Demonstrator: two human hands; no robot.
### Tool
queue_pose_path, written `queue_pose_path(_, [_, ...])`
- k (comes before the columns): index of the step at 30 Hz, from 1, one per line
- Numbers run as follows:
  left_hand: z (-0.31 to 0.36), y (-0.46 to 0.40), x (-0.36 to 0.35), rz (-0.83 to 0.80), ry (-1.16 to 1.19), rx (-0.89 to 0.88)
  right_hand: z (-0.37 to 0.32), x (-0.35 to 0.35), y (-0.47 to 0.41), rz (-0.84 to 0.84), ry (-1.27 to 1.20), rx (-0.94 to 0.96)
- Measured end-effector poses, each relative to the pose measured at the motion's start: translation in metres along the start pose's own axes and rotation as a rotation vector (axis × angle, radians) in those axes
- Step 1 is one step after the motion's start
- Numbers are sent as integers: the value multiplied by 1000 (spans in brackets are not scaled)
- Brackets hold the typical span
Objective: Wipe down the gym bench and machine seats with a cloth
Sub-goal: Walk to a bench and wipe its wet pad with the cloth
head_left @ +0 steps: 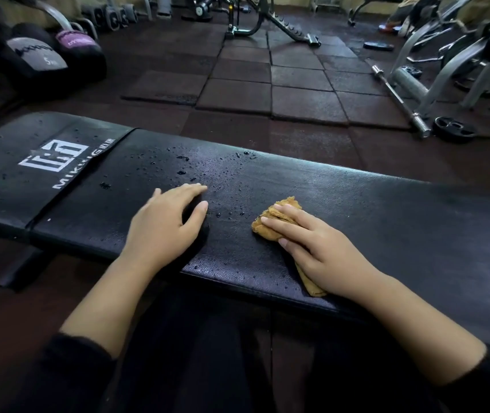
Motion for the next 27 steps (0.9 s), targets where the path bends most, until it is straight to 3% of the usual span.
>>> queue_pose_path(8, [-25, 14, -5, -57, -176, -34, -2, 4, 1, 39, -71, 50])
queue_pose_path(15, [-26, 14, -6, -42, -189, -41, -10, 1, -10, -208, 151, -56])
queue_pose_path(20, [-30, 12, -7, -50, -149, -44, -48, -36, -13, -232, 280, 162])
queue_pose_path(24, [-31, 13, -7, -38, -141, -51, -38, -14, 27, -342, 275, 365])
queue_pose_path(27, [-31, 12, -8, -38, -157, -50, -8, 17, 30, -361, 216, 273])
Point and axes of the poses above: each hand's wrist, its own y-axis away from the middle knuckle, its own x-axis out of the back of the hand, z = x × y, the point moved 1 cm from there along -y, towards the middle knuckle, and after that the axes turned 11 degrees about -y, right-handed, at the moved point
